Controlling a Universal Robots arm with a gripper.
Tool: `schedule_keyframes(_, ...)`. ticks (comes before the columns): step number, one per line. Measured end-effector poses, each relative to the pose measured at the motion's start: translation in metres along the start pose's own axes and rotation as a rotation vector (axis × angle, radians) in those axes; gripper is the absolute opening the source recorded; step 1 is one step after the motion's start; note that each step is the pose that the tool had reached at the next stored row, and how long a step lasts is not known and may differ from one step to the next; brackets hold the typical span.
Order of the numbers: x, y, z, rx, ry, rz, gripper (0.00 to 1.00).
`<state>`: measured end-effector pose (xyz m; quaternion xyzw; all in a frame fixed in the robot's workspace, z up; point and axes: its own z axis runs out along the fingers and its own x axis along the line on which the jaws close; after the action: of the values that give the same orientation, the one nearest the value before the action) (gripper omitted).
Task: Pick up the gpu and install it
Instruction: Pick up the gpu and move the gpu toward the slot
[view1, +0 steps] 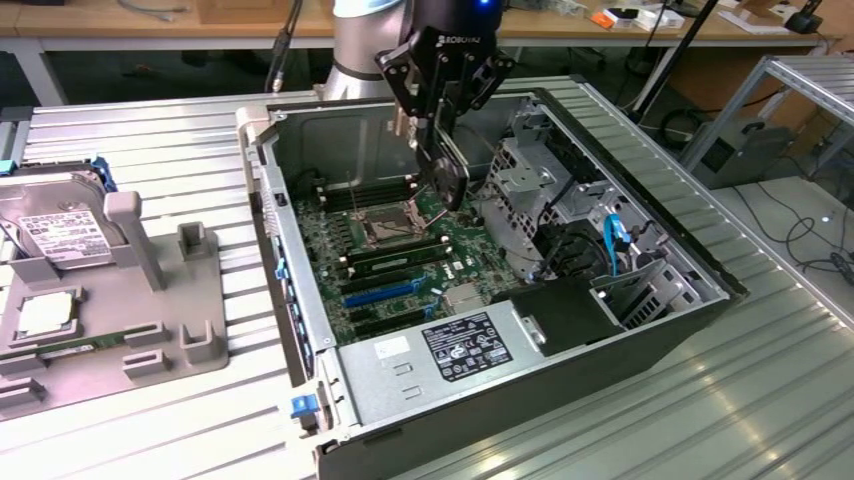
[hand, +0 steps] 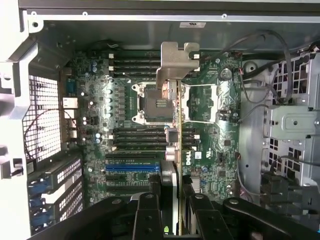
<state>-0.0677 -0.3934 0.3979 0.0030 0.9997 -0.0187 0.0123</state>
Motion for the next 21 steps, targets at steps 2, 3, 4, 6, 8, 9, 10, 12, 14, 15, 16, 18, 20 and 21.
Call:
schedule_keyframes(2, -0.002, 0.0, 0.001, 0.0009, -0.0001, 0.0, 0.27)
schedule_keyframes(3, -0.003, 0.0001, 0.0015, 0.0014, 0.0, 0.0, 0.27)
schedule_keyframes(4, -0.003, 0.0001, 0.0018, 0.0018, 0.0, 0.0, 0.27)
schedule_keyframes(6, -0.006, 0.0001, 0.0032, 0.0033, 0.0, 0.0, 0.27)
schedule_keyframes(8, -0.01, 0.0002, 0.0047, 0.0046, 0.0, 0.0, 0.27)
schedule_keyframes(9, -0.011, 0.0002, 0.005, 0.0049, 0.0, 0.0, 0.27)
schedule_keyframes(10, -0.013, 0.0003, 0.0056, 0.0051, 0.0, 0.0, 0.27)
schedule_keyframes(12, -0.02, 0.0003, 0.0073, 0.0056, 0.0, 0.0, 0.27)
schedule_keyframes(14, -0.024, 0.0004, 0.0087, 0.0062, 0.0, 0.0, 0.27)
schedule_keyframes(15, -0.025, 0.0004, 0.0092, 0.0065, 0.0, 0.0, 0.27)
schedule_keyframes(16, -0.026, 0.0004, 0.0098, 0.0072, 0.0, 0.0, 0.27)
schedule_keyframes(18, -0.028, 0.0004, 0.0111, 0.0083, 0.0, 0.0, 0.27)
schedule_keyframes(20, -0.03, 0.0004, 0.0126, 0.0093, 0.0, 0.0, 0.27)
schedule_keyframes(21, -0.031, 0.0004, 0.0132, 0.0099, 0.0, 0.0, 0.27)
